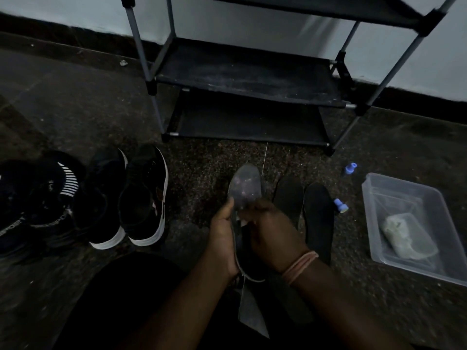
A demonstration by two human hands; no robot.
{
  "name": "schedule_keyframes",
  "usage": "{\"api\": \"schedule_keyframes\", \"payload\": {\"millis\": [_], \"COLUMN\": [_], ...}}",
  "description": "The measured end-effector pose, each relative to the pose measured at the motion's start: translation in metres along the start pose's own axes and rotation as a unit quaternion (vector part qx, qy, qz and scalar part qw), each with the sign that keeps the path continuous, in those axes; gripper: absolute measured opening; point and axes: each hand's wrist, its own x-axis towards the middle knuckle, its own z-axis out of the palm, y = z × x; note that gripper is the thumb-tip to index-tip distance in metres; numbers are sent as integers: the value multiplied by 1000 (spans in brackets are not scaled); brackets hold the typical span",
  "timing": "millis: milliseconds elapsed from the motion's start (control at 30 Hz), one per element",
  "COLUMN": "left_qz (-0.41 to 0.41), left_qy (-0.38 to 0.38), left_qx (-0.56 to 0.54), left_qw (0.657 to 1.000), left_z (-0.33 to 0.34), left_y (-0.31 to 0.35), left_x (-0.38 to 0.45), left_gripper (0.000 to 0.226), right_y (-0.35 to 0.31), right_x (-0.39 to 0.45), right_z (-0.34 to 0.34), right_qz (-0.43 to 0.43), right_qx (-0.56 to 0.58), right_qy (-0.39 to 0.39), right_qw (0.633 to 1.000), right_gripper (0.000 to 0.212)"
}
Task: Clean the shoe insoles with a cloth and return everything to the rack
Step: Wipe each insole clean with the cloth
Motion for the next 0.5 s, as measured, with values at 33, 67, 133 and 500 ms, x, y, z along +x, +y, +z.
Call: {"api": "schedule_keyframes", "payload": {"millis": [33,67,133,500], "left_qz": [-6,-6,-4,-2], "left_qy": [-11,-15,-16,11], "left_qx": [-5,-14,-35,-7], "left_qw": [1000,1000,999,1000], "left_z": [0,-1,-2,-2], "left_y": [1,2,4,-9], "left_x": [1,3,4,3], "left_gripper": [87,97,106,81], "right_y": [-6,-11,-16,6], "right_x": [-1,-2,-4,2], "right_z": [1,2,-3,-3], "right_qz": [-5,-10,-36,47], "right_qx": [13,25,40,45], "right_qy": [-13,-13,-15,36], "right_qw": [1000,1000,998,997], "right_gripper": [36,37,37,24]}}
